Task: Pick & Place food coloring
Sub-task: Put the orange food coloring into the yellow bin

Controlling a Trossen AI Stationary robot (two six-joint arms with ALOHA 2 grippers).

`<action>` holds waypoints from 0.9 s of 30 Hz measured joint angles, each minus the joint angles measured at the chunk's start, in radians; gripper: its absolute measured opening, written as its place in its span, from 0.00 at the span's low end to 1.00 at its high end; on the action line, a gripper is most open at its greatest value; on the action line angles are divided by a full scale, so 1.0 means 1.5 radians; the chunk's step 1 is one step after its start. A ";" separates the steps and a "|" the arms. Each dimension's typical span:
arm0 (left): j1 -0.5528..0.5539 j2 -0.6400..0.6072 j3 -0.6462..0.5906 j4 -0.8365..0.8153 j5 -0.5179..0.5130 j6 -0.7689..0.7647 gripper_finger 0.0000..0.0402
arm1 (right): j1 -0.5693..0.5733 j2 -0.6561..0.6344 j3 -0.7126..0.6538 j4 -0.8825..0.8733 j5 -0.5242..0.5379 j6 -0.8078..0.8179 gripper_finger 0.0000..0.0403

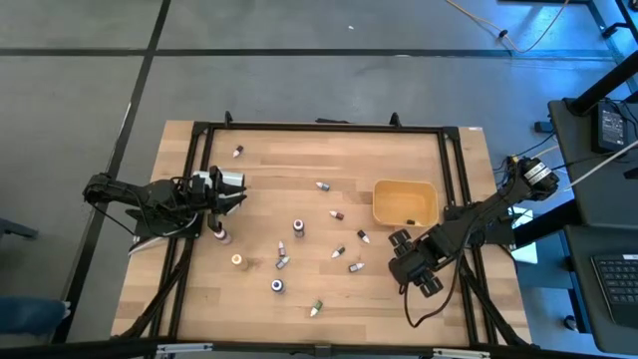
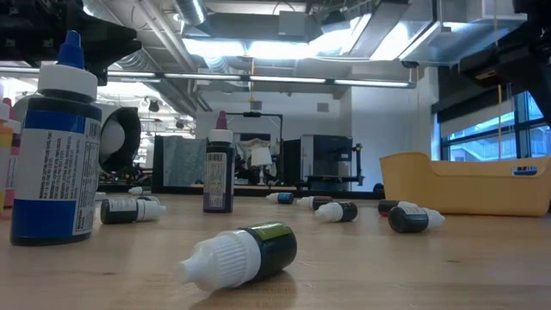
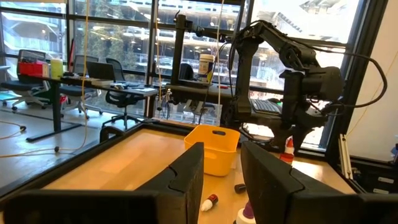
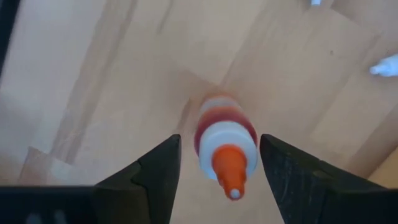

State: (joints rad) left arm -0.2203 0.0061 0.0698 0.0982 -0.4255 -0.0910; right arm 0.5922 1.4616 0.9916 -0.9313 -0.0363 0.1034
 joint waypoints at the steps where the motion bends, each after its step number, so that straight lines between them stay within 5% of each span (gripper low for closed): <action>1: 0.000 0.000 0.000 0.000 0.000 0.000 0.26 | 0.000 0.000 0.000 -0.002 0.008 -0.003 0.54; 12: 0.000 0.000 0.000 0.000 0.000 0.000 0.26 | 0.000 0.000 0.000 -0.004 0.028 -0.002 0.30; 18: 0.000 0.000 0.000 0.000 0.000 0.000 0.26 | 0.000 -0.001 0.000 -0.004 0.041 0.048 0.30; 27: 0.000 0.000 0.000 0.001 0.000 0.000 0.26 | -0.015 0.000 0.063 -0.108 0.196 0.223 0.30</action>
State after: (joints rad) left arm -0.2203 0.0059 0.0696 0.1001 -0.4255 -0.0910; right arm 0.5691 1.4612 1.0858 -1.0926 0.2578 0.4374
